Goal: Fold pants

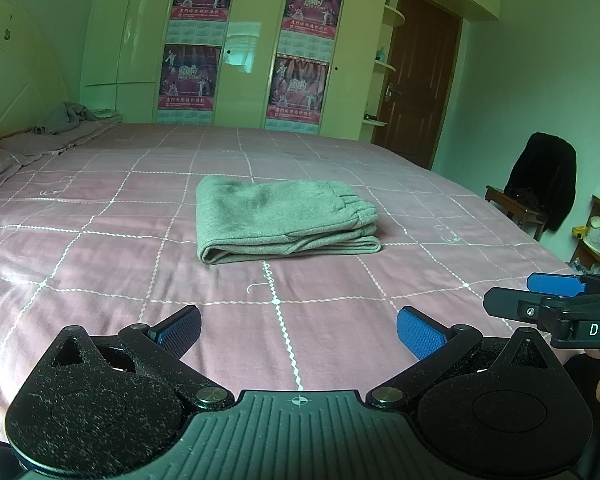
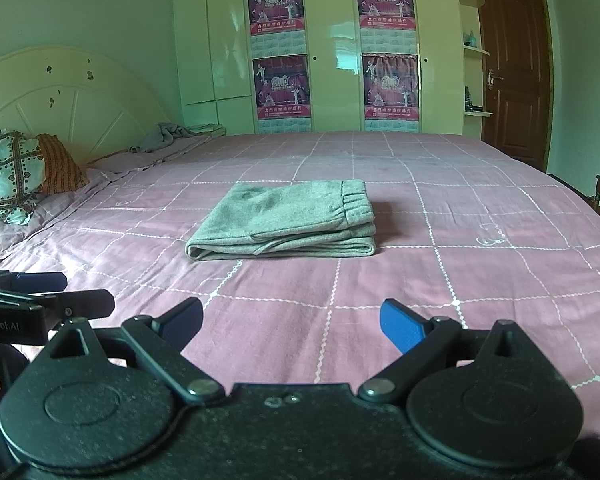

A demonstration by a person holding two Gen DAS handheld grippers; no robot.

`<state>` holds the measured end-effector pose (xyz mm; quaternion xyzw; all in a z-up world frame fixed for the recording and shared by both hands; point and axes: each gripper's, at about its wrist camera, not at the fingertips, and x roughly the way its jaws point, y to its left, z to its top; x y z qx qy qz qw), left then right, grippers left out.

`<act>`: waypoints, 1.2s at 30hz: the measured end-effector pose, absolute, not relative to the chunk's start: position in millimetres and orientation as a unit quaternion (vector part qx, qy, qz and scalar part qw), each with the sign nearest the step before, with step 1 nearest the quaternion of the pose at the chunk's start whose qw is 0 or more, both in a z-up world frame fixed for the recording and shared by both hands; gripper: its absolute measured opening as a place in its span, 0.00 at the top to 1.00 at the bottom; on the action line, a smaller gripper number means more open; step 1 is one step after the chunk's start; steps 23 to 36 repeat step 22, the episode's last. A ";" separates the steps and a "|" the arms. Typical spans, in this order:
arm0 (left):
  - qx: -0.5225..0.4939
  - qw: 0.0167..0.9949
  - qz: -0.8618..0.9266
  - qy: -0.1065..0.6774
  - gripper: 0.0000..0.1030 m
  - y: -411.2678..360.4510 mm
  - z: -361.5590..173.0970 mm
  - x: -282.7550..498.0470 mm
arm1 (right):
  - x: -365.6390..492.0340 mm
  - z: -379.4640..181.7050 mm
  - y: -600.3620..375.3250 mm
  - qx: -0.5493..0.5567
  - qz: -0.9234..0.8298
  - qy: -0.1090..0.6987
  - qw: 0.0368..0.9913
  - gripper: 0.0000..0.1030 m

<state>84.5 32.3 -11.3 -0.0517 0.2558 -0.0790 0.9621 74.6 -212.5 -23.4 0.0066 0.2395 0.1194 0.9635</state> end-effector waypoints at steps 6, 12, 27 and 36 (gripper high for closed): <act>-0.049 0.962 -0.080 0.255 0.00 30.7 -10.1 83.2 | 74.6 -23.4 -212.3 0.005 0.120 0.239 0.963 0.07; -0.053 0.965 -0.073 0.248 0.00 30.8 -7.3 80.7 | 74.8 -23.3 -212.7 0.004 0.121 0.240 0.963 0.07; -0.060 0.967 -0.061 0.239 0.00 31.1 -5.7 79.2 | 76.2 -23.7 -214.7 -0.003 0.125 0.240 0.963 0.07; -0.060 0.967 -0.061 0.239 0.00 31.1 -5.7 79.2 | 76.2 -23.7 -214.7 -0.003 0.125 0.240 0.963 0.07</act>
